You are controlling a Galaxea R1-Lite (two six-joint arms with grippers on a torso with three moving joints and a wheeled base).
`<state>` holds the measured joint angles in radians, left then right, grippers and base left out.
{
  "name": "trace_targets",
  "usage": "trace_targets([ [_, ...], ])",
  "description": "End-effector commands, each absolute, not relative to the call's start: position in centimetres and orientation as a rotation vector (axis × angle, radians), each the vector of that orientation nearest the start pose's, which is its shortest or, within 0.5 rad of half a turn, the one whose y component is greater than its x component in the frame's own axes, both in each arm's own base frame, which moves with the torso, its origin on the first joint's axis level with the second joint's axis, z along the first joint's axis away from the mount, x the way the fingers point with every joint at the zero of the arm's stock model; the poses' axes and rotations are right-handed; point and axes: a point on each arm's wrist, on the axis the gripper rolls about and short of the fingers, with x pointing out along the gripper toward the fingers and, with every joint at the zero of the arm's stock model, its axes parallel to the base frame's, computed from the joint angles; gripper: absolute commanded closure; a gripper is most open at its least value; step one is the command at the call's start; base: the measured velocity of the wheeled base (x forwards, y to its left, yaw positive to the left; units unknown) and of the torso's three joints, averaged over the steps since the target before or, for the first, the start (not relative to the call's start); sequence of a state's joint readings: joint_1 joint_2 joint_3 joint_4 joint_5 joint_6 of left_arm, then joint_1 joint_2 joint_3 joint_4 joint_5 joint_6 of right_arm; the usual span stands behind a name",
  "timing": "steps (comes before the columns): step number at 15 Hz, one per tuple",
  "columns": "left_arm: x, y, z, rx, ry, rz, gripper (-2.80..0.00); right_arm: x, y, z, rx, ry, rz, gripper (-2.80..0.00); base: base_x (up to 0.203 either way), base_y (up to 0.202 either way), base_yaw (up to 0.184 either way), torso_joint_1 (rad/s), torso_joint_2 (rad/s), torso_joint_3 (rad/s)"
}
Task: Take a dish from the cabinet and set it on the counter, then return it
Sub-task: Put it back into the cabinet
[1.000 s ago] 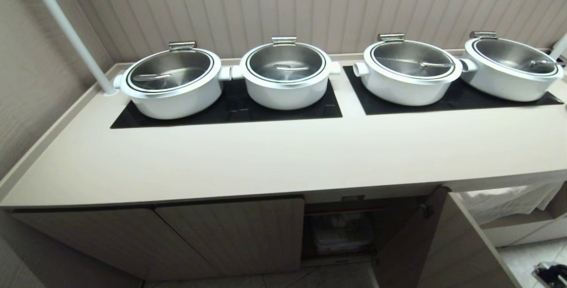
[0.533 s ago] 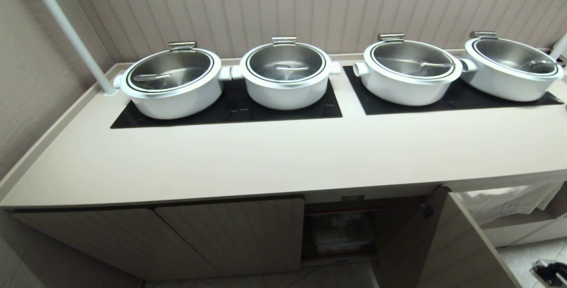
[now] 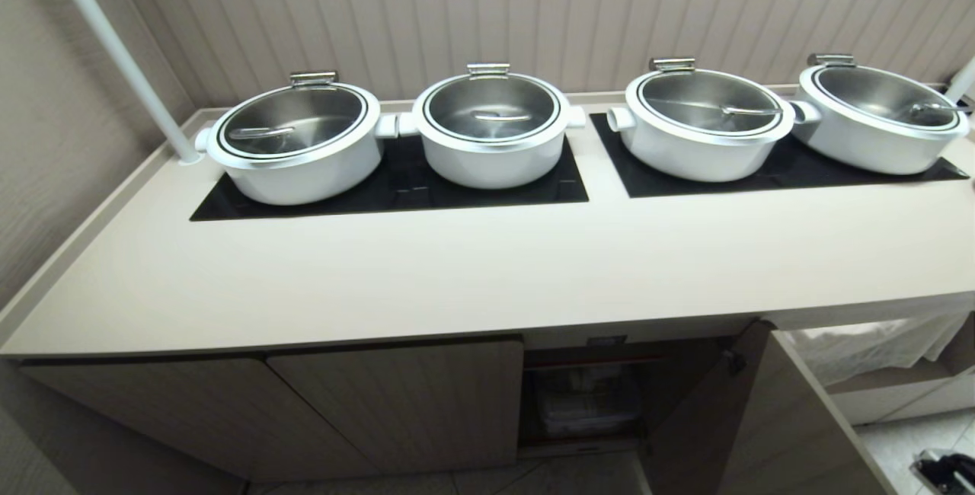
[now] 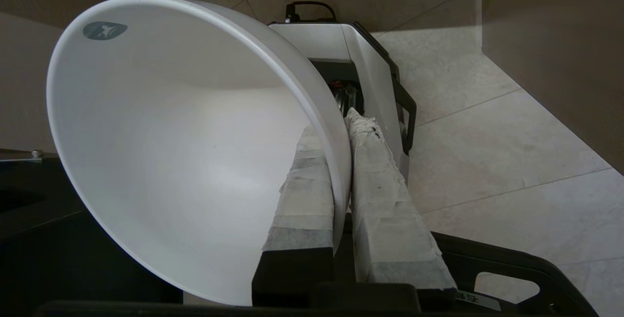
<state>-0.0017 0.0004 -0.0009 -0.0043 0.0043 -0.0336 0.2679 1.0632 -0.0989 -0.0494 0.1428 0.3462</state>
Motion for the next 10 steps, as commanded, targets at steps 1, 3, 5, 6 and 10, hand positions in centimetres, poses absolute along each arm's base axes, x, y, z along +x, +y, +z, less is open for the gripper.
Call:
trace_targets([
  [1, -2.29, 0.01, 7.63, -0.034, -0.006, 0.003, 0.00, 7.52, 2.39, 7.98, 0.261, 0.983, 0.215, 0.00, 0.000, 0.000, 0.000, 0.000, 0.00, 0.000],
  [3, -2.28, 0.01, 7.62, -0.035, -0.007, 0.003, 0.00, 7.52, 2.38, 7.98, 0.262, 0.983, 0.214, 0.00, 0.000, 0.000, 0.000, 0.000, 0.00, 0.000],
  [5, -2.29, 0.01, 7.65, -0.035, -0.008, 0.003, 0.00, 7.55, 2.39, 8.01, 0.261, 0.981, 0.215, 0.00, 0.000, 0.000, 0.000, 0.000, 0.00, 0.000],
  [6, -2.28, 0.01, 7.61, -0.035, -0.006, 0.003, 0.00, 7.60, 2.39, 8.02, 0.262, 0.982, 0.213, 0.00, 0.000, 0.000, 0.000, 0.000, 0.00, 0.000],
  [10, -2.28, 0.01, 7.61, -0.034, -0.006, 0.003, 0.00, 7.58, 2.35, 7.99, 0.264, 0.983, 0.209, 0.00, 0.000, 0.000, 0.000, 0.000, 0.00, 0.000],
])
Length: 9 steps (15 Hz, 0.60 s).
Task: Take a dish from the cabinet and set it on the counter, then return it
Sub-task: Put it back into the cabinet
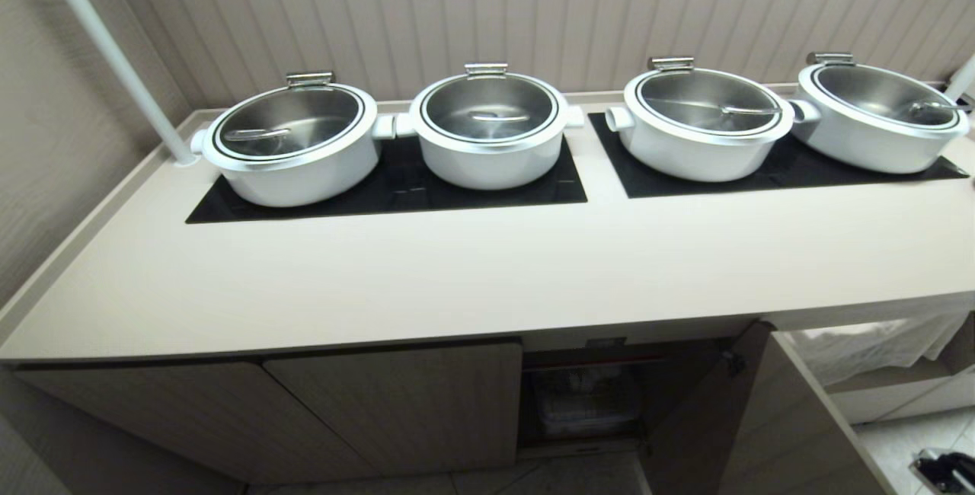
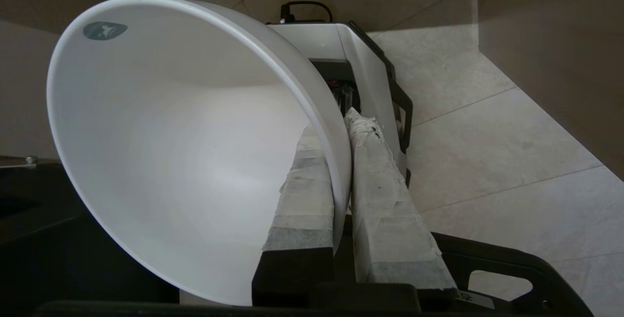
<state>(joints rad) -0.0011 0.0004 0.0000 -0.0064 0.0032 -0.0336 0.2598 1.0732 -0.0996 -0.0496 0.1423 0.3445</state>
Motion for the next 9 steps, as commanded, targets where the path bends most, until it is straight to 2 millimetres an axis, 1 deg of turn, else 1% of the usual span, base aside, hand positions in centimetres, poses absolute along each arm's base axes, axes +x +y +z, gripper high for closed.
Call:
trace_targets([
  [1, -2.29, 0.01, 7.65, -0.034, -0.008, 0.003, 0.00, 7.59, 2.35, 7.99, 0.264, 0.983, 0.209, 0.00, 0.002, 0.080, -0.004, 0.007, 0.00, 0.002],
  [5, -2.28, 0.01, 7.62, -0.034, -0.007, 0.003, 0.00, 7.55, 2.34, 7.94, 0.263, 0.985, 0.208, 0.00, 0.000, 0.148, -0.005, 0.002, 0.00, 0.000],
  [9, -2.28, 0.01, 7.61, -0.034, -0.005, 0.003, 0.00, 7.51, 2.33, 7.95, 0.262, 0.983, 0.209, 0.00, 0.000, 0.011, -0.003, 0.001, 0.00, 0.001],
])
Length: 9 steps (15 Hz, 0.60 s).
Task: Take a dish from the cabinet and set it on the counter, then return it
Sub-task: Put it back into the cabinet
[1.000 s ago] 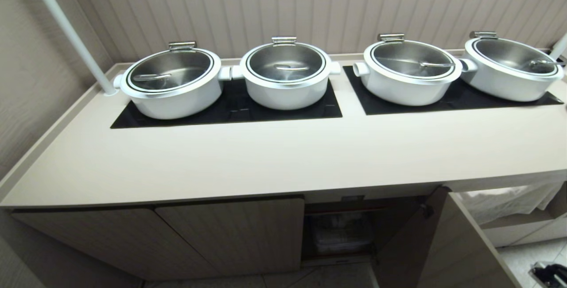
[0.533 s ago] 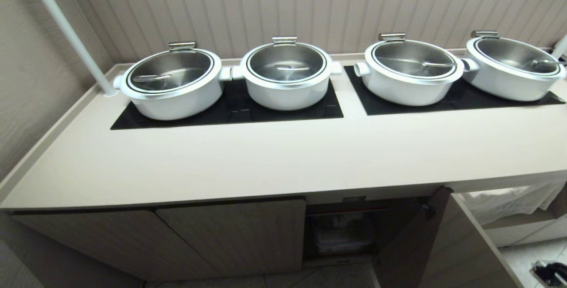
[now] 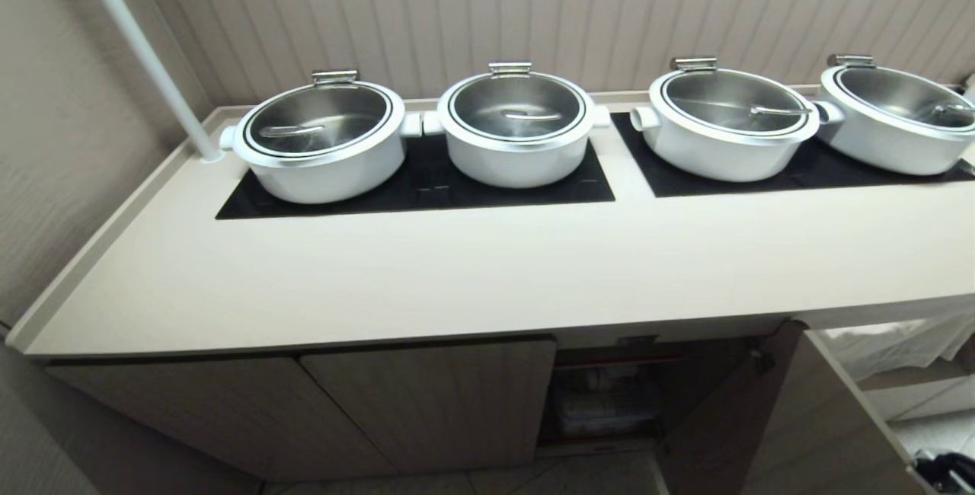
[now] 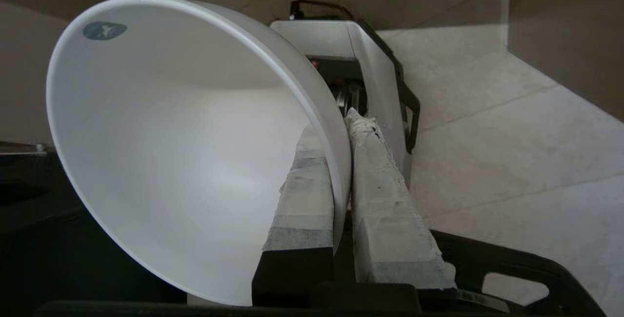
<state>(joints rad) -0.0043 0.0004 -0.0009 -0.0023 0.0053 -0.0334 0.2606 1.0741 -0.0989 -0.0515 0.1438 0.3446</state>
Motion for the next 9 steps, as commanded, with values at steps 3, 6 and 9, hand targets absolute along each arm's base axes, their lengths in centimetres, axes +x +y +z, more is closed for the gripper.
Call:
trace_targets([
  [3, -2.29, 0.01, 7.62, -0.034, -0.006, 0.003, 0.00, 7.53, 2.36, 7.98, 0.261, 0.982, 0.212, 0.00, 0.000, 0.000, 0.000, 0.000, 0.00, 0.000],
  [6, -2.29, 0.01, 7.64, -0.034, -0.006, 0.003, 0.00, 7.55, 2.40, 8.01, 0.260, 0.980, 0.215, 0.00, 0.000, 0.000, 0.000, 0.000, 0.00, 0.000],
  [9, -2.28, 0.01, 7.60, -0.034, -0.005, 0.003, 0.00, 7.55, 2.40, 8.04, 0.261, 0.978, 0.215, 0.00, 0.000, 0.000, 0.000, 0.000, 0.00, 0.000],
])
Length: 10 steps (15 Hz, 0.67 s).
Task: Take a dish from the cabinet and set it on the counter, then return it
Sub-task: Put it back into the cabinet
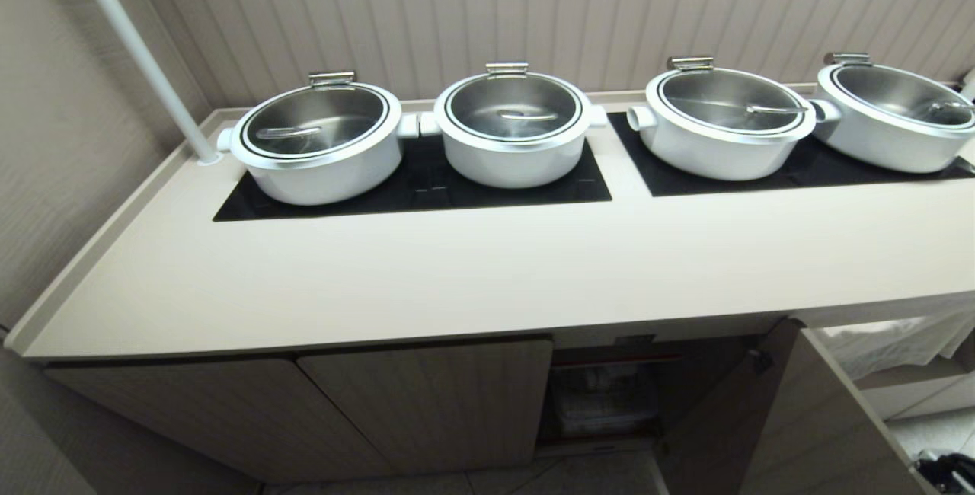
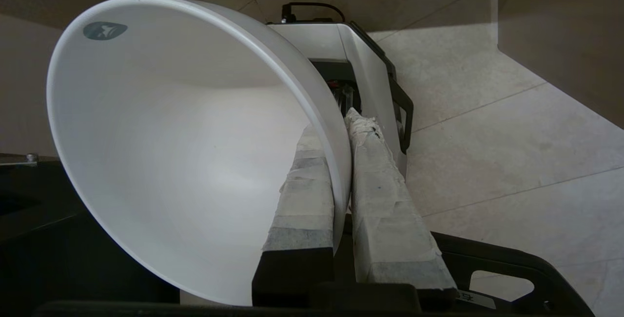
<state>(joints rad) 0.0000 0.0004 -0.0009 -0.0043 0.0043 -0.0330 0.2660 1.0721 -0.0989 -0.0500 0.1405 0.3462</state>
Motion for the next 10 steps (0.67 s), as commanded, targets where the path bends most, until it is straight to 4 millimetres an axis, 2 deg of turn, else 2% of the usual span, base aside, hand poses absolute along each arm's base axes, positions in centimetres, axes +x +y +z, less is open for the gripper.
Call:
trace_targets([
  [1, -2.28, 0.01, 7.60, -0.034, -0.005, 0.003, 0.00, 7.62, 2.41, 8.11, 0.262, 0.974, 0.216, 0.00, 0.000, 0.000, 0.000, 0.000, 0.00, 0.000],
  [10, -2.28, 0.01, 7.60, -0.034, -0.005, 0.003, 0.00, 7.77, 2.43, 8.29, 0.273, 0.949, 0.218, 0.00, 0.000, 0.000, 0.000, 0.000, 0.00, 0.000],
])
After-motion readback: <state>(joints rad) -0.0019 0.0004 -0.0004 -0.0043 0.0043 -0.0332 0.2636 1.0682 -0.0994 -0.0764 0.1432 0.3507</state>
